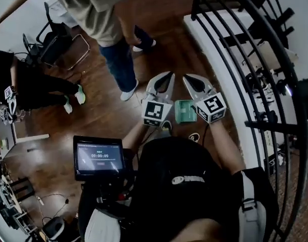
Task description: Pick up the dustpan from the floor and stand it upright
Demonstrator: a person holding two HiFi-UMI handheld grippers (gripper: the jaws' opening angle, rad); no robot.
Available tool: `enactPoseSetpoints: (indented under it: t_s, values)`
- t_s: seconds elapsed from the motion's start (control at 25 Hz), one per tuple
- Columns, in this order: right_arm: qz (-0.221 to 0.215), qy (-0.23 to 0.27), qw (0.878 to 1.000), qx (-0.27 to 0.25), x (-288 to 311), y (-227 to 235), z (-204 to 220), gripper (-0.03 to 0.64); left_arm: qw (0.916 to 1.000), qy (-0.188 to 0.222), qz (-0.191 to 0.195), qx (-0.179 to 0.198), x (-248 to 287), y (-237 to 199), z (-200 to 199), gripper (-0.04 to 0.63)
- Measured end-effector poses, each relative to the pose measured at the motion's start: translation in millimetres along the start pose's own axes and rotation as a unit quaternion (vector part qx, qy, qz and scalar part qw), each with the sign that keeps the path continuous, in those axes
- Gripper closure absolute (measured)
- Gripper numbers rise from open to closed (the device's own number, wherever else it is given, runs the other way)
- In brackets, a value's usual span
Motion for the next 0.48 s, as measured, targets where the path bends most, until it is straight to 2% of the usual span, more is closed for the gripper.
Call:
enactPoseSetpoints:
  t_s: [0.12, 0.28, 0.36, 0.48]
  values:
    - [0.017, 0.007, 1.000, 0.002, -11, 5, 0, 0.614, 0.9999, 0.005, 0.013, -0.002, 10, 10, -2, 0.575]
    - [0.014, 0.009, 1.000, 0.010, -24, 19, -1, 0.615, 0.9999, 0.003, 0.009, -0.007, 22, 26, -6, 0.575]
    - [0.025, 0.012, 1.000, 0.005, -37, 33, -3, 0.615, 0.9998, 0.006, 0.020, -0.004, 38, 40, -7, 0.575]
    - [0.037, 0.015, 0.999, -0.002, -34, 39, -4, 0.615, 0.9995, 0.010, 0.029, 0.000, 47, 39, -7, 0.575]
Point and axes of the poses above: the fingertips, and each gripper's own axes: x forward along the fingers, y to its right, z out of its underside, the point moved 10 cm from there along -x, backward along the fingers, and after that the axes turned 3 degrees about -z, right-handed, at the moved point
